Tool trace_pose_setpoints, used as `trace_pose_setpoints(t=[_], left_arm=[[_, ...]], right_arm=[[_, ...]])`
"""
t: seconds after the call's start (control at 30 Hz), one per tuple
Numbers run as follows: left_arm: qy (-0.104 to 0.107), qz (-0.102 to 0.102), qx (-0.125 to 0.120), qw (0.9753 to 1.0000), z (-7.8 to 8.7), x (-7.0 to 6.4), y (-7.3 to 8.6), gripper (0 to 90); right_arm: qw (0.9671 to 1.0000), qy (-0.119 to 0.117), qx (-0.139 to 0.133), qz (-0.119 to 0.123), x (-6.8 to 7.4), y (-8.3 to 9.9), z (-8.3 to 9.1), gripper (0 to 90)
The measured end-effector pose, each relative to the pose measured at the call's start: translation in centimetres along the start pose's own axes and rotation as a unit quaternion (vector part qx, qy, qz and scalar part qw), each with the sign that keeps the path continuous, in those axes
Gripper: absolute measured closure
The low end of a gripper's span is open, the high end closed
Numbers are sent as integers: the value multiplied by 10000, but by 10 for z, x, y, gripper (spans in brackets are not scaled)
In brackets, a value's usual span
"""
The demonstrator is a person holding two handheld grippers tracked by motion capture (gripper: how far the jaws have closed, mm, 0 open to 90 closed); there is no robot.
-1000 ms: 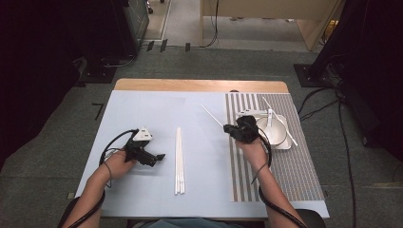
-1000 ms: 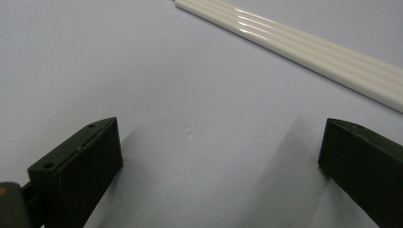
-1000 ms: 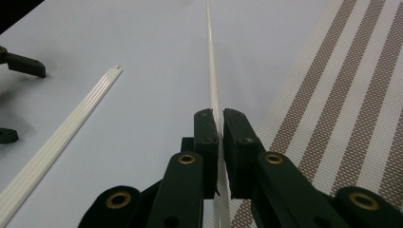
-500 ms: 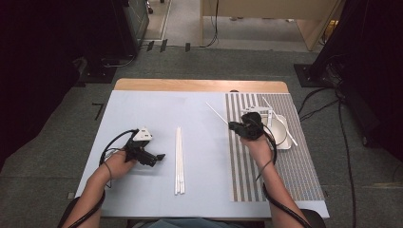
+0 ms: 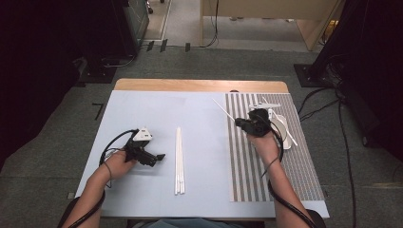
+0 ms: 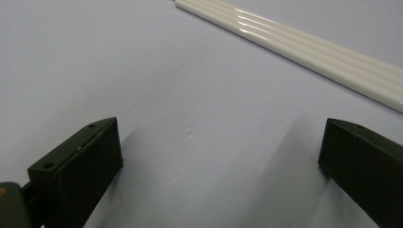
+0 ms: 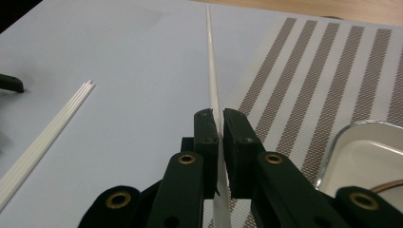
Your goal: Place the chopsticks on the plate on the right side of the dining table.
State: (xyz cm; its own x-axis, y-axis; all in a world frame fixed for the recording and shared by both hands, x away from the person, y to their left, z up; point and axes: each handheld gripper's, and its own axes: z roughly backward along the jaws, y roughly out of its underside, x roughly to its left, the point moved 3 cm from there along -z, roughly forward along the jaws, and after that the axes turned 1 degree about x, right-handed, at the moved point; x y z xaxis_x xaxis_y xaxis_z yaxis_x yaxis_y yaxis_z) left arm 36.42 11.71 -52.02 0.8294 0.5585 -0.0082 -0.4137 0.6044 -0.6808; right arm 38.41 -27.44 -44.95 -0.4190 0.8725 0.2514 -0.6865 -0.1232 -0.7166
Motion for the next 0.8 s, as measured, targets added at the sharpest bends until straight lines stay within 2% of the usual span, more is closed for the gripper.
trace_pose_setpoints(t=[0.3, 0.8], left_arm=[[0, 0, 0, 10000, 0, 0, 0, 2], [-1, 3, -1, 10000, 0, 0, 0, 2]], right_arm=[[9998, 110, -135, -98, -17, -3, 15, 851], [9994, 224, -195, -199, -35, -3, 30, 852]])
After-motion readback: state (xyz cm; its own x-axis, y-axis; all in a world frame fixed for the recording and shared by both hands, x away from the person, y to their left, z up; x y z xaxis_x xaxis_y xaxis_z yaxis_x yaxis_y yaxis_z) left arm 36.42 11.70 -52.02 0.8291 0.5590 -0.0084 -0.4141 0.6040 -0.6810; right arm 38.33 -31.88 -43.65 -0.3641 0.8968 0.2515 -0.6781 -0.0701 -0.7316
